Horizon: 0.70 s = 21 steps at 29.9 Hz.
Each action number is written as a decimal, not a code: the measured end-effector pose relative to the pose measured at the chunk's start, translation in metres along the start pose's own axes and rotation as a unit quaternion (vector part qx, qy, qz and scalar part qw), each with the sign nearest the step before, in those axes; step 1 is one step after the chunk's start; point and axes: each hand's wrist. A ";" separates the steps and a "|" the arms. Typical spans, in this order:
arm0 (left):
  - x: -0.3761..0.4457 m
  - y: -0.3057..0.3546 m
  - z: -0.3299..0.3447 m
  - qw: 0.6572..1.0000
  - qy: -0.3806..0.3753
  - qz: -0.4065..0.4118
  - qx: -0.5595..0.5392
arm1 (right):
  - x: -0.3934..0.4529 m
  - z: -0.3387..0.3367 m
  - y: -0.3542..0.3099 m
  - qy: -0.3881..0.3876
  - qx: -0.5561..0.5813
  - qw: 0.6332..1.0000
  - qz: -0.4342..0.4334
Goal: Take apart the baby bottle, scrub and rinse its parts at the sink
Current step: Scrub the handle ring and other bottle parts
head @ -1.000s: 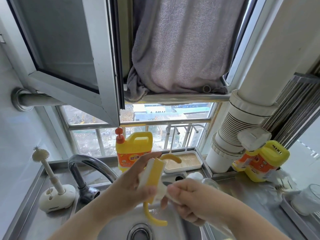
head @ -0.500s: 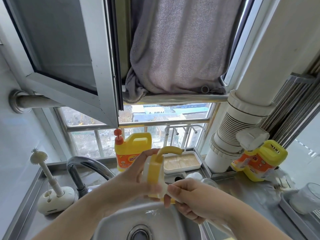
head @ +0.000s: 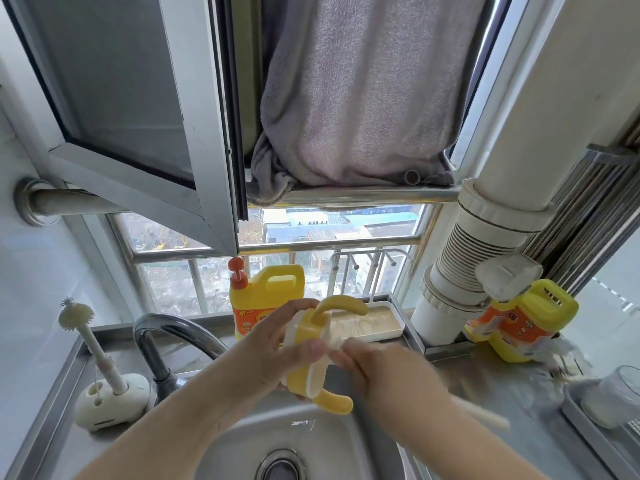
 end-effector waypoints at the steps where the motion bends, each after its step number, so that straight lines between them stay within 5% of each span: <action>1: 0.000 -0.002 0.001 1.000 0.015 0.005 0.007 | -0.003 0.000 -0.001 -0.061 0.088 0.994 0.030; 4: -0.002 -0.010 0.002 0.999 0.037 0.017 0.033 | -0.003 -0.011 -0.006 -0.193 0.299 0.929 0.099; 6: -0.003 -0.011 0.003 0.997 0.036 0.018 0.062 | -0.004 -0.020 -0.008 -0.215 0.357 0.898 0.140; 8: -0.003 -0.011 0.002 0.997 0.027 0.010 0.072 | -0.004 -0.021 -0.007 -0.169 0.276 0.942 0.085; 10: -0.002 -0.008 0.000 0.998 0.010 -0.007 0.061 | 0.002 -0.021 0.001 -0.045 0.006 0.998 -0.046; 12: -0.002 -0.004 -0.001 0.999 -0.004 -0.021 0.038 | 0.002 -0.017 0.013 0.086 -0.115 0.981 -0.127; 14: -0.002 0.000 -0.002 0.999 -0.003 -0.010 0.036 | 0.001 -0.010 0.012 0.099 -0.088 0.985 -0.114; 17: -0.002 0.001 -0.001 0.999 0.026 0.020 0.040 | -0.001 -0.004 0.006 0.009 0.042 0.999 -0.009; 19: -0.004 -0.003 0.000 0.998 0.033 0.033 0.035 | -0.007 -0.009 0.003 -0.098 0.222 0.968 0.061; 21: -0.005 -0.006 0.000 0.998 0.030 0.040 0.032 | -0.008 -0.020 0.000 -0.184 0.284 0.936 0.094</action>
Point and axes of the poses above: each hand's wrist, its own x-axis towards the middle knuckle, its own z-axis out of the palm, y = z × x, and after that the axes turned 15 degrees about x, right-handed
